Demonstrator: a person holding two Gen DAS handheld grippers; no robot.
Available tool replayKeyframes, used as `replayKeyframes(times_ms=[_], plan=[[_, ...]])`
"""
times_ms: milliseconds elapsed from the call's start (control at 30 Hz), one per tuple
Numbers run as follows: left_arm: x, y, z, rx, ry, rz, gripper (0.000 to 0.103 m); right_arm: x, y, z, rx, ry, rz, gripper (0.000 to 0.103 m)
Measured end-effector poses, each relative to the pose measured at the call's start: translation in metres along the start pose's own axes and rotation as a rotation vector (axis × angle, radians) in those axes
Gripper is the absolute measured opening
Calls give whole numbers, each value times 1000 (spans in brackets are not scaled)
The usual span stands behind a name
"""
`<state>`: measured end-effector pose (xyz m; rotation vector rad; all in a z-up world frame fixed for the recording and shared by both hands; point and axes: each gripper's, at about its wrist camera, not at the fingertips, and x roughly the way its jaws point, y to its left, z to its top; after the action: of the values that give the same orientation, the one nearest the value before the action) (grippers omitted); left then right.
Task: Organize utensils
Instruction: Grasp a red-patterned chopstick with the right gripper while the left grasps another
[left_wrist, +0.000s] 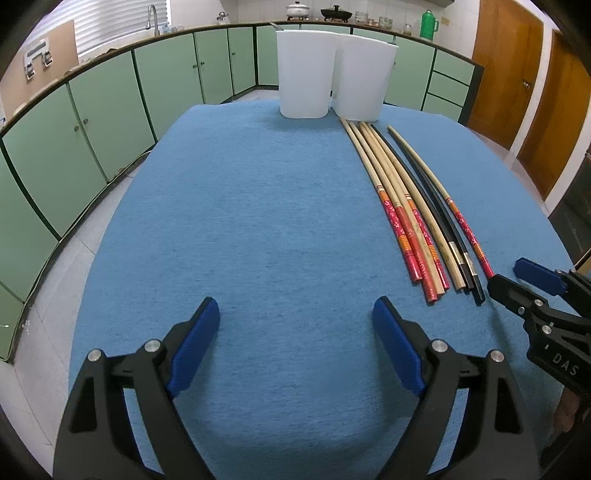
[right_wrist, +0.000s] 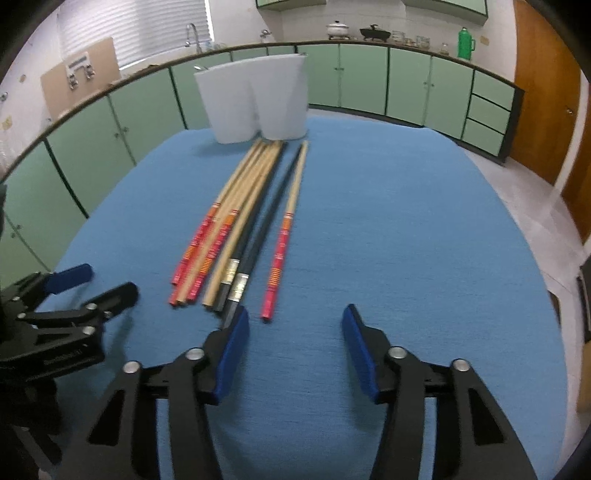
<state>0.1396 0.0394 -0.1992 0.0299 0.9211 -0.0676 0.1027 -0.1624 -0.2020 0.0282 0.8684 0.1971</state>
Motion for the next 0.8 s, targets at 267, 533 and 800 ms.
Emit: replayKeyframes(times_ms=[267, 533, 800], plan=[[2, -6, 3, 7, 10, -9, 83, 4, 4, 3, -29, 6, 18, 7], [9, -30, 9, 50, 29, -45, 83, 0, -16, 0, 20, -3, 3, 6], [14, -38, 11, 58, 28, -43, 83, 1, -24, -2, 46, -9, 6, 6]])
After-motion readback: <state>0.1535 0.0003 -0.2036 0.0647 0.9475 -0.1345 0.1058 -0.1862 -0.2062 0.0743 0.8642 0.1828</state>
